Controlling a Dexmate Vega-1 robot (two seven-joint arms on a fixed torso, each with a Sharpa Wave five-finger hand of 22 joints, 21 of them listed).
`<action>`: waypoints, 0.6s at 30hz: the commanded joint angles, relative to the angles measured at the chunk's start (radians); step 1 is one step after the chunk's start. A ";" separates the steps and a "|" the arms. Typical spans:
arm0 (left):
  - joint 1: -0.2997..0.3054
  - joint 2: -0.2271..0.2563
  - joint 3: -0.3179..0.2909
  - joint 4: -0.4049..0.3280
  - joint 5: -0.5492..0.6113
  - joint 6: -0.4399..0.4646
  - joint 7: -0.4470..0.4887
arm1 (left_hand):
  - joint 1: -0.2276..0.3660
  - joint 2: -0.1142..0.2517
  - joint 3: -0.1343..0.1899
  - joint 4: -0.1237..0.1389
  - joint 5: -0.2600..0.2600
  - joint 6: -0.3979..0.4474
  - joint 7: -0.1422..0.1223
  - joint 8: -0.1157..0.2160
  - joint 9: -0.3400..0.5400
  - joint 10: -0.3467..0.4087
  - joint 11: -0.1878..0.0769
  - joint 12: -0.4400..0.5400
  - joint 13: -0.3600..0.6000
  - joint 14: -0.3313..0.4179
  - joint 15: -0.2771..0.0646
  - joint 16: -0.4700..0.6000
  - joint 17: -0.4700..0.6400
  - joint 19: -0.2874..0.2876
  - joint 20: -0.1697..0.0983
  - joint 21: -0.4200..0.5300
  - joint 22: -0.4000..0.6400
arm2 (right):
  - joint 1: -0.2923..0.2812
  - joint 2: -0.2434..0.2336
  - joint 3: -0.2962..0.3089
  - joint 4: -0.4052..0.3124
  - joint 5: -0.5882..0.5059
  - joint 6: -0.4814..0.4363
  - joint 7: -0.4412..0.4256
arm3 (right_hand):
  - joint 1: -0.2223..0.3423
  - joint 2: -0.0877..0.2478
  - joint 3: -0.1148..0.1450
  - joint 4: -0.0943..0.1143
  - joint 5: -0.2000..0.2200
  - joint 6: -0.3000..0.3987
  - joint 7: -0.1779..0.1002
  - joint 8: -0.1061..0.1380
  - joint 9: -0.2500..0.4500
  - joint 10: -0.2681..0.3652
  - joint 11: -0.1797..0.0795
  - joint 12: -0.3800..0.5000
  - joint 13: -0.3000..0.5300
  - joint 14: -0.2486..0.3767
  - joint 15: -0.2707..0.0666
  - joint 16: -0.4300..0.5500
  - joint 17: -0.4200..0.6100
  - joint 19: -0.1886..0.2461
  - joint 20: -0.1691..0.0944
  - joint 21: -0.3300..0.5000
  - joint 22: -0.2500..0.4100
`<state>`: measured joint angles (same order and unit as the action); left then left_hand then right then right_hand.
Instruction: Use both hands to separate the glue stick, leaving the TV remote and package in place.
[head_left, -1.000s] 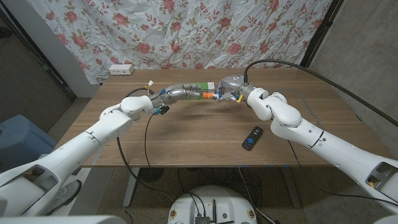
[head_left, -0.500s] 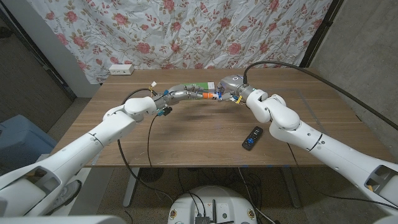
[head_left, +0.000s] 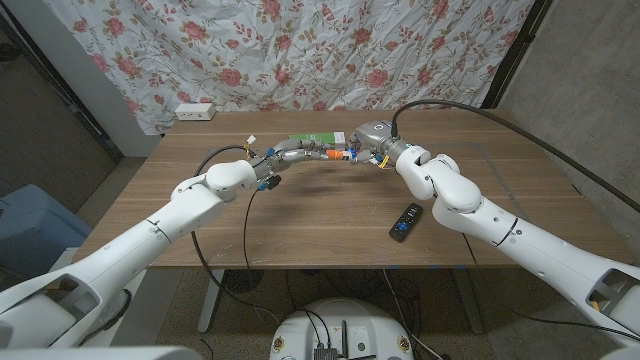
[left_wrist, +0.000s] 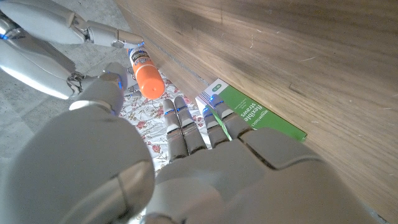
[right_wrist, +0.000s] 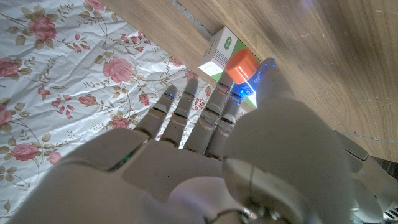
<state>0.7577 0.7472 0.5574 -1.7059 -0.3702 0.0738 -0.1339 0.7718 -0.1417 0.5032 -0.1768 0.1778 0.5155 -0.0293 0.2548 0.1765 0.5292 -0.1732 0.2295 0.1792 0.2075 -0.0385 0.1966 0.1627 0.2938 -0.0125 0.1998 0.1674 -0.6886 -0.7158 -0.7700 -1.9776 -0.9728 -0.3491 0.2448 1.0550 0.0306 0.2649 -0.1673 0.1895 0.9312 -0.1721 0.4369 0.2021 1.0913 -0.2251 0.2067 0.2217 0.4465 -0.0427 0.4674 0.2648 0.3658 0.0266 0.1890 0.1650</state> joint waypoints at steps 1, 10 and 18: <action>0.024 -0.021 -0.004 -0.016 0.039 -0.004 0.084 | 0.019 0.002 -0.011 0.002 0.007 0.040 0.002 0.004 0.001 0.041 -0.009 0.006 0.001 0.036 -0.058 0.007 0.003 0.024 0.001 0.006 0.004 | -0.002 0.002 0.003 0.001 -0.004 0.005 -0.004 | 0.016 0.016 0.000 0.003 0.002 0.065 -0.055 0.009 0.002 0.006 0.004 0.003 0.001 -0.002 -0.123 0.005 0.001 -0.004 0.002 -0.002 0.002; 0.032 -0.037 -0.001 -0.015 0.060 -0.015 0.117 | 0.045 0.005 -0.024 0.003 0.008 0.108 0.008 0.004 0.000 0.113 0.000 0.005 -0.002 0.088 -0.067 0.006 0.003 0.060 -0.001 0.007 0.004 | -0.003 0.003 0.004 0.000 -0.008 0.004 0.000 | 0.019 0.017 -0.001 0.004 0.002 0.066 -0.055 0.008 0.002 0.005 0.004 0.003 0.001 -0.002 -0.122 0.006 0.001 -0.005 0.001 -0.002 0.002; 0.044 -0.046 0.004 -0.033 0.083 -0.005 0.150 | 0.057 0.003 -0.035 0.003 0.008 0.139 0.003 -0.003 -0.001 0.143 0.020 0.000 -0.004 0.115 -0.076 0.003 0.003 0.081 -0.005 0.007 0.004 | -0.010 0.002 0.005 -0.008 -0.015 -0.005 0.001 | 0.019 0.016 -0.002 0.005 0.002 0.067 -0.055 0.008 0.002 0.005 0.004 0.003 0.001 -0.003 -0.121 0.006 0.001 -0.005 0.001 -0.002 0.002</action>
<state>0.7859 0.7156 0.5563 -1.7219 -0.3178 0.0667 -0.0307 0.8134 -0.1413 0.4732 -0.1743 0.1817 0.6383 -0.0232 0.2554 0.1756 0.6576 -0.1586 0.2293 0.1743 0.3070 -0.0412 0.1966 0.1628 0.3619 -0.0130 0.2035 0.1702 -0.6917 -0.7142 -0.7665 -1.9783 -0.9800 -0.3474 0.2434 1.0563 0.0319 0.2619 -0.1644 0.1888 0.9309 -0.1723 0.4406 0.2048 1.0912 -0.2250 0.2039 0.2211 0.4466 -0.0427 0.4674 0.2649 0.3659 0.0267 0.1890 0.1650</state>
